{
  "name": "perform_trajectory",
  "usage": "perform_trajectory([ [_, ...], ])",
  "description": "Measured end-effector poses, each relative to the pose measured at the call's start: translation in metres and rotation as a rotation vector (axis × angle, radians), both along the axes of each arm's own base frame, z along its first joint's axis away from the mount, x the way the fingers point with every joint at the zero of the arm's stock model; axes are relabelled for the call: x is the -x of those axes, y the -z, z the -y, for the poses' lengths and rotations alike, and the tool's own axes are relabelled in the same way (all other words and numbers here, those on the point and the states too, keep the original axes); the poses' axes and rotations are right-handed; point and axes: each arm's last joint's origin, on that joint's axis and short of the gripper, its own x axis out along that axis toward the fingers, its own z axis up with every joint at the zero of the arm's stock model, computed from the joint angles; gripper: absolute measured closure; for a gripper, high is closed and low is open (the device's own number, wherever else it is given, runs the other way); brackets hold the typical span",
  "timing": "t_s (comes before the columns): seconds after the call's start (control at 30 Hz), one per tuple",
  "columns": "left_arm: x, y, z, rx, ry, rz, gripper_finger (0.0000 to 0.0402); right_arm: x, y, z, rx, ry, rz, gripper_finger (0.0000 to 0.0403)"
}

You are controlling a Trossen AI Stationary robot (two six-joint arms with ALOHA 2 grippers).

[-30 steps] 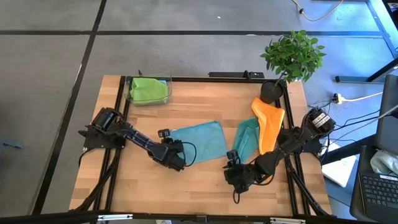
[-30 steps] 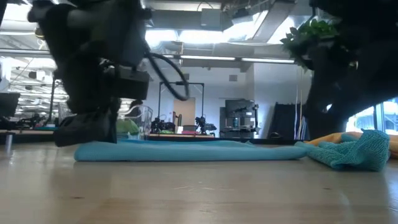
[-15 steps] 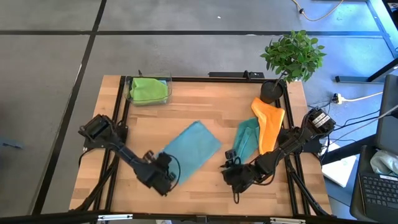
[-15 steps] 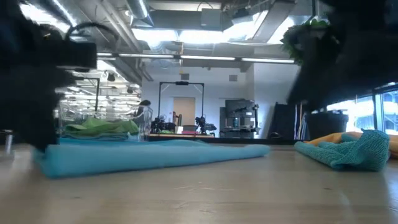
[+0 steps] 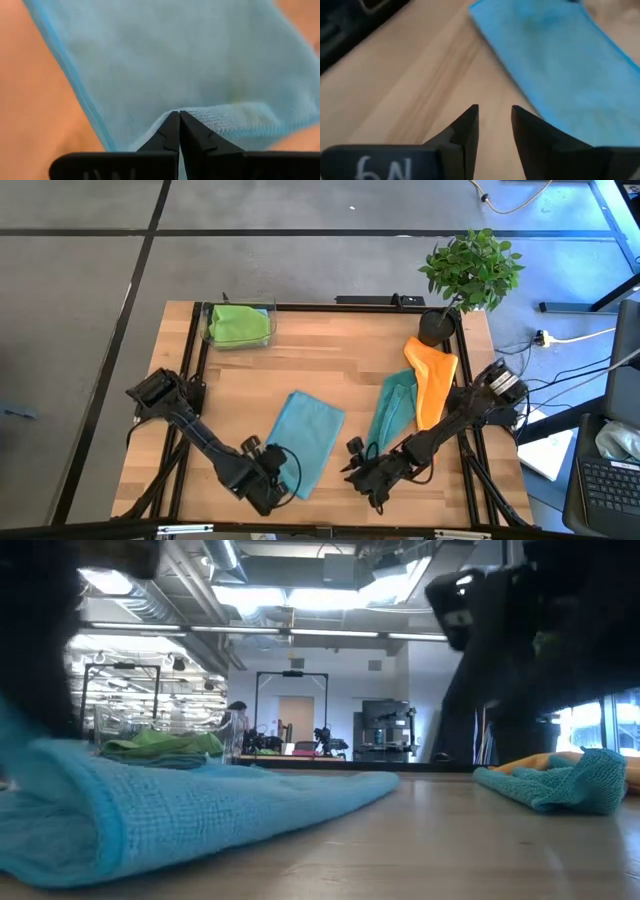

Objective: Fold microfiber towels
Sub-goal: Fold the light blue microfiber cloth

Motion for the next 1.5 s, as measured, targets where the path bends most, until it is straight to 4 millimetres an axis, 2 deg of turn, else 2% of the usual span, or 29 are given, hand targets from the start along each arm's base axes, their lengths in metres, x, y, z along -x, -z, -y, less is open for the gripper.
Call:
perform_trajectory([
  [0.13,-0.012,-0.006,-0.01,-0.031,0.021,-0.006,0.0401,-0.007,0.018,-0.004,0.08,-0.067,0.041,0.0285],
  [0.27,-0.018,-0.006,-0.016,0.062,0.006,-0.06,0.0399,-0.012,0.017,-0.002,0.106,-0.022,0.104,0.0285],
  [0.53,-0.004,-0.007,0.007,0.123,0.018,-0.025,0.0401,-0.018,0.016,0.007,0.104,0.008,0.103,0.0285],
  [0.73,0.007,-0.007,0.02,0.122,0.053,-0.022,0.0401,-0.026,0.011,0.009,0.026,-0.017,0.149,0.0285],
  [1.07,0.014,-0.005,0.015,0.054,0.057,-0.069,0.0388,-0.04,0.0,0.002,-0.005,-0.105,0.23,0.0285],
  [1.17,0.017,0.0,0.014,0.067,0.057,-0.102,0.0374,-0.048,0.008,-0.004,-0.013,-0.133,0.205,0.0284],
  [1.37,0.026,0.004,0.019,0.061,0.083,-0.117,0.0342,-0.067,0.025,-0.016,0.065,-0.143,0.175,0.0231],
  [1.5,0.029,0.004,0.022,0.02,0.095,-0.077,0.0336,-0.081,0.026,-0.024,0.097,-0.138,0.168,0.0194],
])
